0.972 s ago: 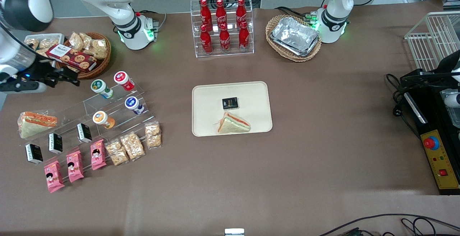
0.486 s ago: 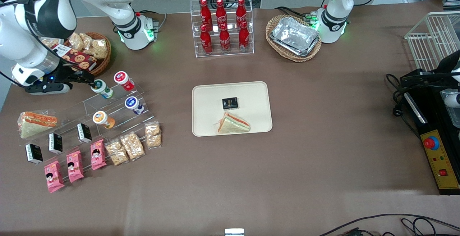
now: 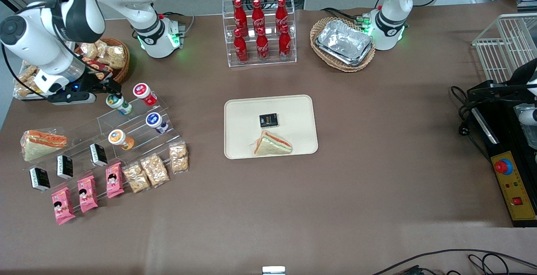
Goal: Place green gum on tray
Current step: 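Lower the right gripper over the green-labelled bottle on the rack, then close the right gripper on the green-labelled bottle and lift it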
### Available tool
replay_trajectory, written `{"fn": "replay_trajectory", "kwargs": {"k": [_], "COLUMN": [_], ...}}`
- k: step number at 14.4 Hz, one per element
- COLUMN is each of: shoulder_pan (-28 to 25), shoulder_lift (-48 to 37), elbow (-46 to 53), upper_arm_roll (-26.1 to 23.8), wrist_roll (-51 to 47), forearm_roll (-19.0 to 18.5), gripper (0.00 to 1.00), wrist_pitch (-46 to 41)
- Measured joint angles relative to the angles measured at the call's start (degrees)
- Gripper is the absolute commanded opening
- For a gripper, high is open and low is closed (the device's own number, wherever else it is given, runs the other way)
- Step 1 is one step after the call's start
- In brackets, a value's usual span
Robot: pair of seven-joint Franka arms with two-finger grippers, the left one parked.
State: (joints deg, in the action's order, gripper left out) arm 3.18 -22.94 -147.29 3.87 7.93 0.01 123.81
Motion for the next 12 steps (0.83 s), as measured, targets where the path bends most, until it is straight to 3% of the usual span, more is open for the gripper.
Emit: {"fn": "replay_trajectory", "kwargs": {"k": [6,8,12], "shoulder_pan": [-0.10,-0.10,-0.74], "shoulder_lift": [-0.08,-0.06,-0.06], "elbow": [-3.43,-3.86,-3.90], "upper_arm_roll": [-0.03,-0.03,-1.34], "wrist_roll": [0.00,-0.02,-2.25], "forearm_roll": [0.00,0.00,0.00], "gripper": [0.96,0.85,0.73], "wrist_pitch": [5.29,6.16,6.32]}}
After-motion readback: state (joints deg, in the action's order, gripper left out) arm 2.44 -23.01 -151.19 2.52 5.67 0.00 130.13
